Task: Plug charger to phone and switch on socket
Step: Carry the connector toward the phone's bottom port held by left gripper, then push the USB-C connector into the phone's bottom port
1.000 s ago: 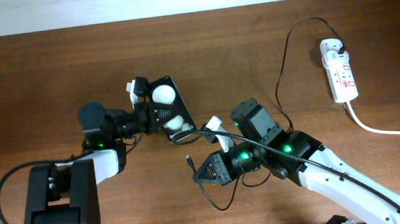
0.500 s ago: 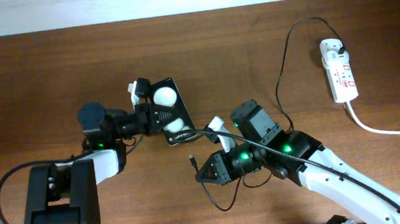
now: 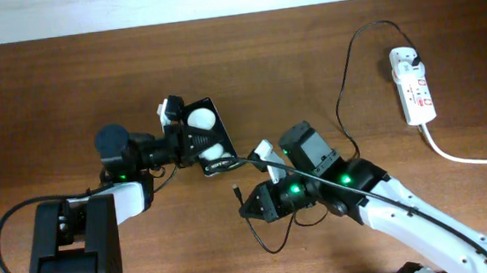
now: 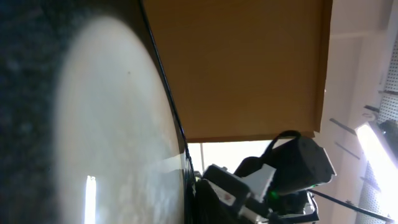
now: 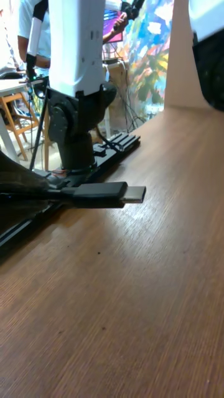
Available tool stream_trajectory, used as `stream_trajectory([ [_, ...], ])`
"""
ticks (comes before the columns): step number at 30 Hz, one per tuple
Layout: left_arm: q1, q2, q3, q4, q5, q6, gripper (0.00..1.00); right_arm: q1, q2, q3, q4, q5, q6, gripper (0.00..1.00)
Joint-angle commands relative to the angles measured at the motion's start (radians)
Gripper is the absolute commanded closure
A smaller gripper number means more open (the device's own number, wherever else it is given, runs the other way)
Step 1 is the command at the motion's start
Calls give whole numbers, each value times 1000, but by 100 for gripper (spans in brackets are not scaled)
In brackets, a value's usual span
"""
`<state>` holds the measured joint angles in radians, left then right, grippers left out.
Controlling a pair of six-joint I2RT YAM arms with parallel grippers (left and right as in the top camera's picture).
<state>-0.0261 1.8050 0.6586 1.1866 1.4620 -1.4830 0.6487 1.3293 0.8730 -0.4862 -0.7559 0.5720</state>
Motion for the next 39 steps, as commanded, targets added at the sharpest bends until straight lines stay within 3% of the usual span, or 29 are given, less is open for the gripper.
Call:
stream_trajectory([
  [1, -4, -4, 10, 9, 12, -12, 100, 6, 26, 4, 0, -23, -1, 96],
  [5, -4, -4, 10, 10, 12, -12, 100, 6, 26, 4, -53, -29, -2, 96],
  [15, -4, -4, 10, 10, 11, 45, 100, 6, 26, 4, 158, -108, 43, 96],
  [39, -4, -4, 10, 9, 61, 56, 100, 6, 26, 4, 174, -44, 66, 96],
])
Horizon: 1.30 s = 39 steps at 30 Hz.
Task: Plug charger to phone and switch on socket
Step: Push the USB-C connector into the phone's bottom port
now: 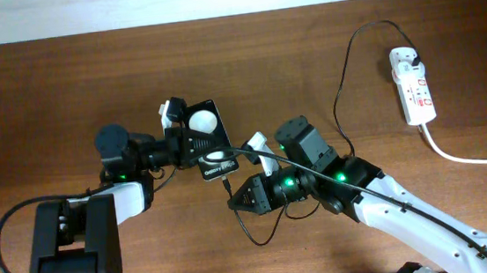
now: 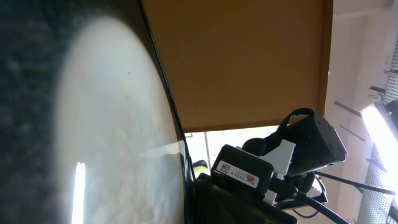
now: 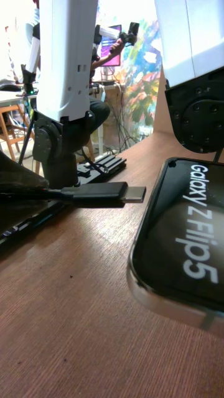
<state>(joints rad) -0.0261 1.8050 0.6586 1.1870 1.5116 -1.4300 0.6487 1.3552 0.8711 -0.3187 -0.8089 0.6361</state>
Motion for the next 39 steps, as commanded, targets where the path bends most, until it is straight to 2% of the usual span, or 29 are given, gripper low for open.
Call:
stream_trajectory([
  [1, -4, -4, 10, 9, 11, -2, 100, 6, 0, 6, 6, 9, 2, 96],
  [3, -4, -4, 10, 9, 11, -39, 100, 6, 0, 6, 6, 13, 2, 96],
  [25, -27, -4, 10, 10, -45, -38, 100, 6, 0, 6, 10, 59, 2, 96],
  [28, -32, -4, 10, 10, -28, -6, 100, 6, 0, 6, 9, 59, 2, 96],
  [33, -32, -4, 10, 10, 54, 154, 100, 6, 0, 6, 8, 100, 1, 96],
  [35, -32, -4, 10, 10, 61, 164, 100, 6, 0, 6, 10, 116, 0, 96],
  [39, -32, -4, 10, 9, 61, 163, 100, 6, 0, 6, 27, 269, -22, 96],
])
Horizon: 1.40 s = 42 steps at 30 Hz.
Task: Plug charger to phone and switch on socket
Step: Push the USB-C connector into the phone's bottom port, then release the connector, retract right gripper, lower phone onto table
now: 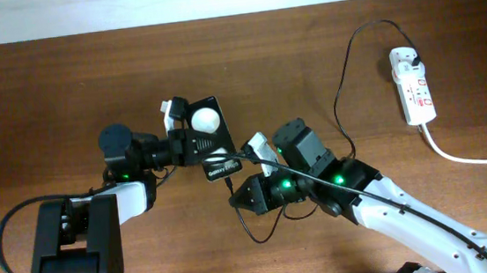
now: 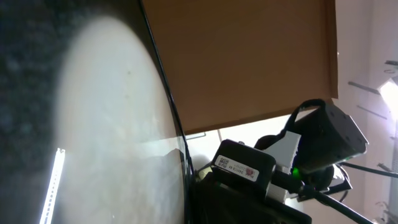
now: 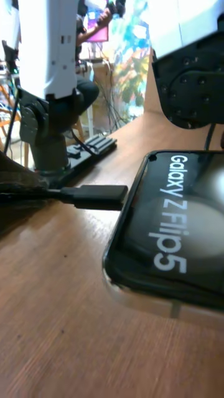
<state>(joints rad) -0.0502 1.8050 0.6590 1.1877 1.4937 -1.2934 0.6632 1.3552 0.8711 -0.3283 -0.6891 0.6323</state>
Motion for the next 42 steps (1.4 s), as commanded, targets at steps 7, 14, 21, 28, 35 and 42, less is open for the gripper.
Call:
stream_trajectory([
  [7, -9, -4, 10, 9, 79, 31, 100, -9, 0, 6, 237, 153, -85, 96],
  [14, -9, -4, 10, 9, 79, 42, 100, -9, 0, 7, 52, 152, -204, 72],
  [21, -9, -4, 10, 8, 79, 46, 100, -9, 0, 7, 59, 151, -209, 96],
  [28, -80, -4, 10, 9, 79, 51, 100, -39, -7, 12, 116, 145, -210, 79],
  [35, -150, -6, 11, 384, -66, -198, 100, -142, -459, 51, -324, 153, -287, 40],
  [42, -281, -19, 301, 264, -212, -181, 100, -156, -1085, 61, -546, 423, -249, 18],
])
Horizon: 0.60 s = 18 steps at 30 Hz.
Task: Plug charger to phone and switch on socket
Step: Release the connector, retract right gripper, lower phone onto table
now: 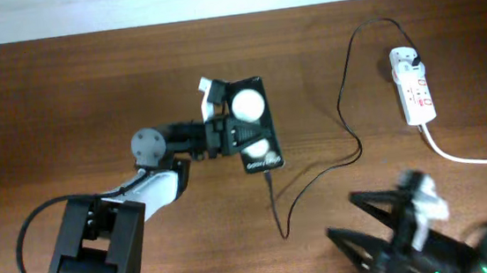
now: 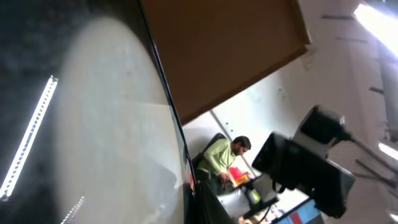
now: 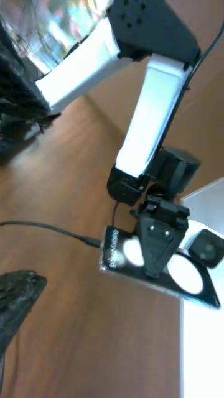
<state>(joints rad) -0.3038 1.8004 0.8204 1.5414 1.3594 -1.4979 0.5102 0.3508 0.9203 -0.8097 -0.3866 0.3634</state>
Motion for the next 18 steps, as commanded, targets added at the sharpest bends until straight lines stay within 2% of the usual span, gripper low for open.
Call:
stream_trajectory([
  [1, -35, -15, 185, -155, -90, 60, 100, -3, -90, 14, -104, 138, 19, 18],
  [3, -63, -15, 351, -572, -130, 343, 100, -3, -89, 15, -161, 143, 19, 18],
  [6, -94, -14, 525, -1352, -303, 868, 100, -3, -89, 15, -186, 220, 19, 18],
  [8, -100, -8, 541, -1594, -411, 1061, 100, -3, -89, 15, -201, 265, 20, 18],
  [11, -100, 95, 541, -1783, -468, 1225, 100, -3, -89, 15, -216, 269, 19, 17],
  [15, -98, 309, 541, -1835, -458, 1246, 100, -3, -89, 14, -250, 268, 20, 18],
  [18, -83, 362, 541, -1851, -468, 1246, 100, -3, -80, 12, -254, 268, 37, 16],
])
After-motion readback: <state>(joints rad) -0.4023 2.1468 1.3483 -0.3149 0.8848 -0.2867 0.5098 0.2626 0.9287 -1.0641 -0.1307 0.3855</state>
